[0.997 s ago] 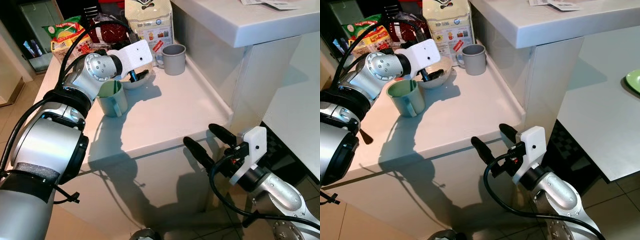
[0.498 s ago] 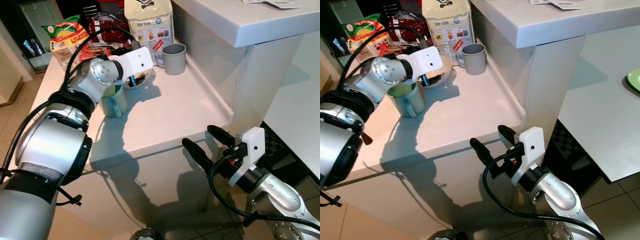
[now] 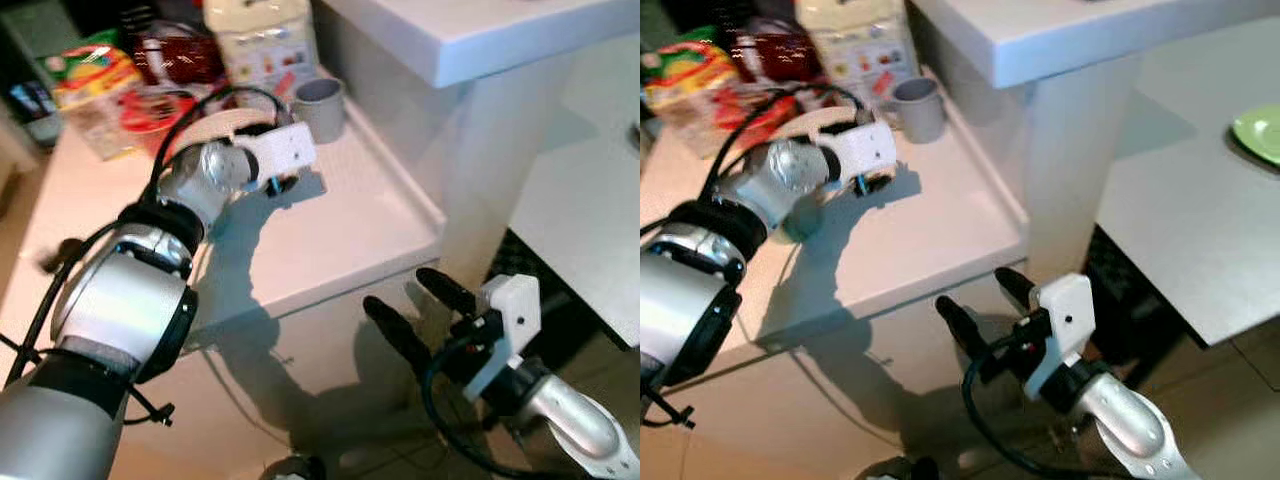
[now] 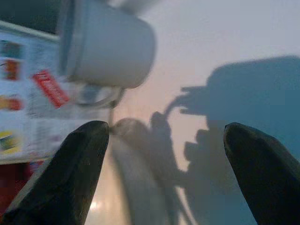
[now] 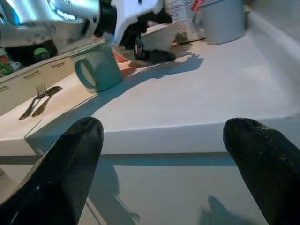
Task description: Setting the table
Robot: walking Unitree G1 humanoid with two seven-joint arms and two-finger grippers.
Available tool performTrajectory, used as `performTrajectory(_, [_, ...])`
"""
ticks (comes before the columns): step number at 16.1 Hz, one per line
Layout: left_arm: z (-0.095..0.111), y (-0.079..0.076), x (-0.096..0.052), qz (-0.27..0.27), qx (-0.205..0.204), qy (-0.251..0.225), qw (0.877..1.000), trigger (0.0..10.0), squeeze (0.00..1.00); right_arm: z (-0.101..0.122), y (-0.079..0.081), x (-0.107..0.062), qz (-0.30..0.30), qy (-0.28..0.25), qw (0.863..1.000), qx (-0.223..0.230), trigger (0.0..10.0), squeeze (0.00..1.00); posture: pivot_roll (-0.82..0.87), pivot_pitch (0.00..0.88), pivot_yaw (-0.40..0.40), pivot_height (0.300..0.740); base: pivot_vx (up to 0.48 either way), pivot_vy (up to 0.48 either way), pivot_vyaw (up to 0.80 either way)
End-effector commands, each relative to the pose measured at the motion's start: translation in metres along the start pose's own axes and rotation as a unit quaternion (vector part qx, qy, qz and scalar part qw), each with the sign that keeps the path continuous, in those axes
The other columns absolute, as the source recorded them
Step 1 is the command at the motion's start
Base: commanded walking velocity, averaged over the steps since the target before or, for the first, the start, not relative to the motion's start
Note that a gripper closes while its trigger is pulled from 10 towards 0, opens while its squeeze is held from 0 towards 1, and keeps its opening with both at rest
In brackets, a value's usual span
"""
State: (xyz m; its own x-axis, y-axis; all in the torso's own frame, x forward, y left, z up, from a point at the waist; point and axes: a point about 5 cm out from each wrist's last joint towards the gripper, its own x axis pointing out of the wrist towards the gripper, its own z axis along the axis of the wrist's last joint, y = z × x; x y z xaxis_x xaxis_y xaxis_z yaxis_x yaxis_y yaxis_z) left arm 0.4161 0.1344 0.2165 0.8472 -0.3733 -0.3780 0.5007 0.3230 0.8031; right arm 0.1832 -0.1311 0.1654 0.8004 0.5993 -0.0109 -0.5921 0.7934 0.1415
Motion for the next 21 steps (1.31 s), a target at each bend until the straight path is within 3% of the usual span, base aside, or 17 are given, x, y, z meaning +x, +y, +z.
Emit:
performTrajectory(1, [-0.014, -0.002, -0.002, 0.003, -0.003, 0.028, 1.000, 10.0, 0.00, 0.003, 0.004, -0.004, 0.002, 0.000, 1.000, 0.001, 10.0, 0.00, -0.06, 0.148, 0.191, 0.740, 0.000, 0.000, 0.00])
performTrajectory(3, [-0.019, 0.001, -0.005, 0.016, -0.002, 0.041, 0.999, 10.0, 0.00, 0.002, 0.003, -0.010, -0.003, 0.011, 1.000, -0.002, 10.0, 0.00, -0.07, 0.152, 0.182, 0.740, 0.000, 0.000, 0.00])
performTrajectory(7, [-0.012, 0.024, -0.011, 0.057, -0.012, 0.030, 0.998, 10.0, 0.00, 0.001, -0.001, -0.011, -0.002, 0.024, 1.000, -0.003, 10.0, 0.00, -0.05, 0.147, 0.160, 0.740, 0.000, 0.000, 0.00])
performTrajectory(16, [0.006, 0.034, -0.011, 0.061, 0.007, 0.005, 0.998, 10.0, 0.00, -0.008, -0.010, 0.002, 0.011, 0.034, 0.999, -0.002, 10.0, 0.00, 0.00, 0.102, 0.140, 0.740, 0.000, 0.000, 0.00])
performTrajectory(21, [-0.002, 0.049, -0.020, 0.083, -0.002, 0.017, 0.996, 10.0, 0.00, -0.013, -0.013, 0.005, 0.021, 0.041, 0.999, -0.001, 10.0, 0.00, 0.04, 0.092, 0.108, 0.740, 0.000, 0.000, 0.00])
